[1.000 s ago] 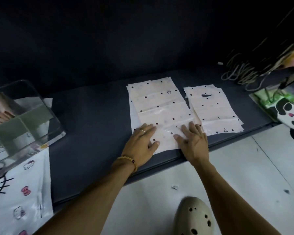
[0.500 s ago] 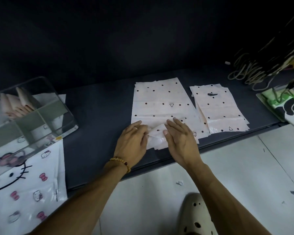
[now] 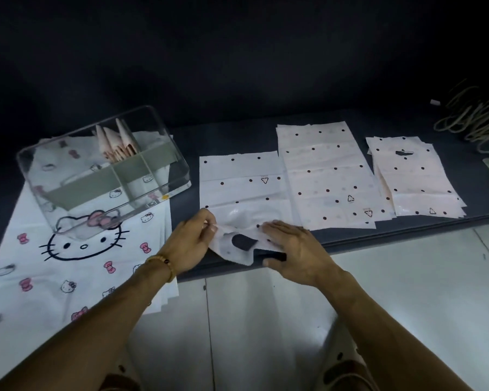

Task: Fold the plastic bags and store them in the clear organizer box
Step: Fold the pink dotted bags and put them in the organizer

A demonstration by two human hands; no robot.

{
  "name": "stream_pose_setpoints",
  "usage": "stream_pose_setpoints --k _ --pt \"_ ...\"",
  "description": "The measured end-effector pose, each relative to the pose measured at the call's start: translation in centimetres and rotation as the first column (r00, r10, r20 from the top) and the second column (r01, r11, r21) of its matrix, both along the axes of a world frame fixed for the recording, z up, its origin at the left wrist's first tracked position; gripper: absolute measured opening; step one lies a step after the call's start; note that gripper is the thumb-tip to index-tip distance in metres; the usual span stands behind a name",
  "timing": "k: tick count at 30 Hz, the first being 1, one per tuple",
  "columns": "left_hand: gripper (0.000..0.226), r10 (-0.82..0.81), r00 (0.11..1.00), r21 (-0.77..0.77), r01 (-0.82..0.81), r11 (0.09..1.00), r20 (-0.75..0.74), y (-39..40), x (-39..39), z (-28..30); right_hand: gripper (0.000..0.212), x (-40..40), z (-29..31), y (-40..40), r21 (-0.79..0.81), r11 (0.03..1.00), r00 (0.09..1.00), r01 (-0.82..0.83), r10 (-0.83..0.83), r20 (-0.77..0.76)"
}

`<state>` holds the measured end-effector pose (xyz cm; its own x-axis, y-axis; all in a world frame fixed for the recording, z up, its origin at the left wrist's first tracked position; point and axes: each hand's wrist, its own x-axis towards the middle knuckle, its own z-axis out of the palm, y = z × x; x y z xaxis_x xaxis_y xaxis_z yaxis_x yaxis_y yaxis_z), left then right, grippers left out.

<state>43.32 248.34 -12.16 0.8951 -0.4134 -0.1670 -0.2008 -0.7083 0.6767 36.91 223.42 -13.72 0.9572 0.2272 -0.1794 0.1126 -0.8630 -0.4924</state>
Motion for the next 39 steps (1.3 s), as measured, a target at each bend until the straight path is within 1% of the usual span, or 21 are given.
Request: stream_pose_setpoints --k 1,2,5,6,8,10,11,12,14,16,18,20,23,24,27,28,30,32,34,35,39 --pt "0.005 0.015 1.0 -0.029 -0.015 0.999 -0.019 0.1 0.2 0.1 0.061 0.0 0.3 -0.2 0.031 0.999 1.0 0.021 -0.02 -0.007" --pt "0.006 0.031 0.999 -0.057 -0.034 0.998 -0.041 0.1 0.4 0.0 0.052 -0.1 0.6 -0.3 0.082 0.994 0.997 0.079 -0.078 -0.009" --pt "0.01 0.122 0.979 -0.184 -0.152 0.971 -0.165 0.2 0.6 0.1 0.017 0.7 1.4 -0.5 0.223 0.921 0.947 0.321 -0.314 -0.069" --pt "0.012 0.151 0.961 -0.245 -0.208 0.947 -0.233 0.3 0.4 0.0 0.014 1.1 1.6 -0.4 0.256 0.885 0.922 0.388 -0.368 -0.123" --pt "0.033 0.155 0.914 -0.35 -0.295 0.889 -0.376 0.8 -0.2 0.0 0.025 1.8 1.9 -0.2 0.289 0.829 0.874 0.479 -0.419 -0.248" --pt "0.051 0.118 0.889 -0.395 -0.311 0.864 -0.442 1.1 -0.7 -0.1 0.032 2.2 1.9 0.1 0.313 0.791 0.843 0.525 -0.433 -0.32" --pt "0.052 0.106 0.89 -0.394 -0.3 0.869 -0.443 1.1 -0.8 -0.2 0.032 2.4 1.8 0.3 0.331 0.76 0.82 0.56 -0.451 -0.352" --pt "0.048 0.117 0.896 -0.373 -0.293 0.88 -0.428 1.0 -0.7 -0.3 0.03 2.5 1.8 0.5 0.354 0.717 0.792 0.6 -0.474 -0.384" --pt "0.038 0.208 0.909 -0.286 -0.321 0.903 -0.361 0.6 -0.4 -0.5 0.025 2.7 1.5 0.7 0.389 0.65 0.755 0.653 -0.52 -0.399" --pt "0.03 0.285 0.912 -0.234 -0.358 0.904 -0.295 0.4 -0.1 -1.0 0.021 2.9 1.2 0.9 0.405 0.626 0.745 0.667 -0.561 -0.36" --pt "0.025 0.31 0.924 -0.219 -0.358 0.907 -0.225 0.5 0.0 -1.3 0.024 2.7 1.0 1.1 0.428 0.617 0.75 0.661 -0.558 -0.356" --pt "0.024 0.339 0.929 -0.184 -0.362 0.914 -0.147 0.6 0.3 -1.4 0.031 2.6 0.6 1.2 0.4 0.649 0.762 0.647 -0.542 -0.355" --pt "0.028 0.427 0.904 -0.116 -0.427 0.897 -0.023 0.6 0.8 -1.4 0.013 2.8 0.1 1.1 0.291 0.721 0.776 0.629 -0.557 -0.297" --pt "0.028 0.445 0.895 -0.122 -0.442 0.889 -0.002 0.6 0.9 -1.4 0.016 3.0 0.1 1.1 0.264 0.735 0.78 0.625 -0.567 -0.266" --pt "0.023 0.465 0.885 -0.144 -0.459 0.877 0.006 0.4 1.0 -1.5 0.029 3.6 -0.1 1.5 0.208 0.754 0.782 0.624 -0.604 -0.155" --pt "0.025 0.475 0.88 -0.14 -0.47 0.871 0.0 0.4 1.1 -1.6 0.034 3.8 -0.1 1.6 0.171 0.757 0.776 0.631 -0.618 -0.129" --pt "0.037 0.497 0.868 -0.127 -0.496 0.859 -0.028 0.4 1.1 -1.7 0.039 4.1 -0.2 1.9 0.099 0.764 0.77 0.637 -0.624 -0.135" --pt "0.03 0.488 0.871 -0.114 -0.491 0.864 -0.053 0.3 1.4 -1.8 0.04 4.6 -0.2 2.0 0.104 0.746 0.749 0.657 -0.631 -0.202" --pt "0.028 0.453 0.892 -0.01 -0.453 0.892 0.005 0.2 1.8 -1.8 0.037 4.8 0.0 1.8 0.149 0.706 0.714 0.693 -0.643 -0.277" --pt "0.03 0.438 0.898 0.044 -0.439 0.897 0.038 0.1 1.9 -1.9 0.035 4.8 0.0 1.7 0.155 0.706 0.715 0.691 -0.636 -0.29" --pt "0.036 0.382 0.92 0.207 -0.392 0.896 0.09 -0.3 1.9 -2.3 0.044 4.5 -0.1 1.3 0.039 0.794 0.781 0.606 -0.586 -0.214"
